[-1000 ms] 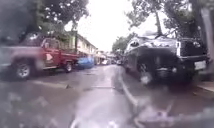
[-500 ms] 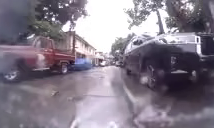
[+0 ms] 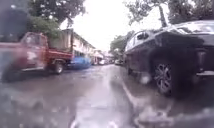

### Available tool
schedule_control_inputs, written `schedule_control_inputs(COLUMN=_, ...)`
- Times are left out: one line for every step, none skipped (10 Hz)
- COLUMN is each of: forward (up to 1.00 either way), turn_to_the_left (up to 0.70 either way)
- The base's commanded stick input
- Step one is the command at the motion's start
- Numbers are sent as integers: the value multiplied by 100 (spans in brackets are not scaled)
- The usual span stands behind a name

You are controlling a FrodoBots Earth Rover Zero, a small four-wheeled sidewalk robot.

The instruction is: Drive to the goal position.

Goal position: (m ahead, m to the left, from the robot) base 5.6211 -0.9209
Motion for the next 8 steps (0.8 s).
schedule_control_inputs(forward=100, turn_to_the_left=0)
schedule_control_inputs(forward=100, turn_to_the_left=0)
schedule_control_inputs(forward=100, turn_to_the_left=0)
schedule_control_inputs(forward=100, turn_to_the_left=0)
schedule_control_inputs(forward=100, turn_to_the_left=0)
schedule_control_inputs(forward=100, turn_to_the_left=0)
schedule_control_inputs(forward=100, turn_to_the_left=0)
schedule_control_inputs(forward=100, turn_to_the_left=0)
